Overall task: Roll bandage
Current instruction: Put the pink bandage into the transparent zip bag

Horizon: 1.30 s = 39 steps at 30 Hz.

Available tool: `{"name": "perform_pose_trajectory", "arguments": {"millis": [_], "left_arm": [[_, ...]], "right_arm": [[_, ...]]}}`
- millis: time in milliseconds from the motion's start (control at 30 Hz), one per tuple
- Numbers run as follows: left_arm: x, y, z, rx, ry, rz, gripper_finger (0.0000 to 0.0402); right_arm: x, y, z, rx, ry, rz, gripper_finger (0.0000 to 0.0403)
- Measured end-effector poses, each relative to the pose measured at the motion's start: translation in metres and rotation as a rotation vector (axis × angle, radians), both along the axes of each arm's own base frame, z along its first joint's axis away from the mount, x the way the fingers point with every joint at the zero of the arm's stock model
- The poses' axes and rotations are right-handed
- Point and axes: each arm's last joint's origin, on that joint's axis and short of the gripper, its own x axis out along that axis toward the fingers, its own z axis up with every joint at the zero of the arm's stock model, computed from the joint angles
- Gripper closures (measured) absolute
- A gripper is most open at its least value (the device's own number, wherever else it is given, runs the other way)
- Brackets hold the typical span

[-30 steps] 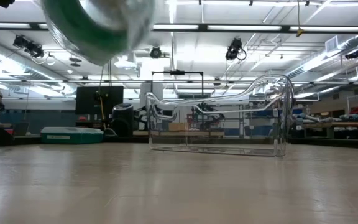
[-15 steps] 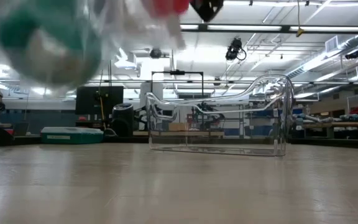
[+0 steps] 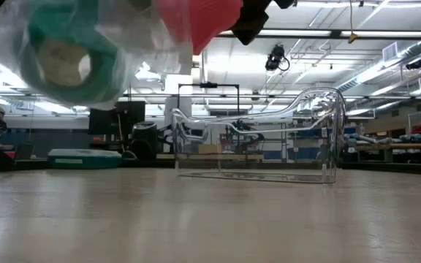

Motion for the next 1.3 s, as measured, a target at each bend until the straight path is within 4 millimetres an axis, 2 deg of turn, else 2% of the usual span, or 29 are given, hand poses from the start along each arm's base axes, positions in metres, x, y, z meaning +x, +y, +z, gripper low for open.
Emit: {"name": "perform_pose_trajectory", "arguments": {"millis": [400,600,933,1300], "left_arm": [[0.002,-0.011,-0.024,-0.007,0.066,0.002,0.0399],[-0.004,-0.018,-0.028,0.014,0.095,-0.001,0.0399],[-0.013,-0.026,-0.038,0.033,0.189,-0.008,0.0399],[-0.019,-0.033,-0.042,0.033,0.222,-0.002,0.0399]], "right_arm": [[0.002,-0.004,0.001,0.047,0.006,-0.027,0.029],[0.007,-0.002,-0.004,0.067,-0.003,-0.026,0.029],[0.021,0.004,-0.028,0.093,-0.006,-0.015,0.029],[0.024,0.014,-0.028,0.1,-0.064,-0.049,0.029]]}}
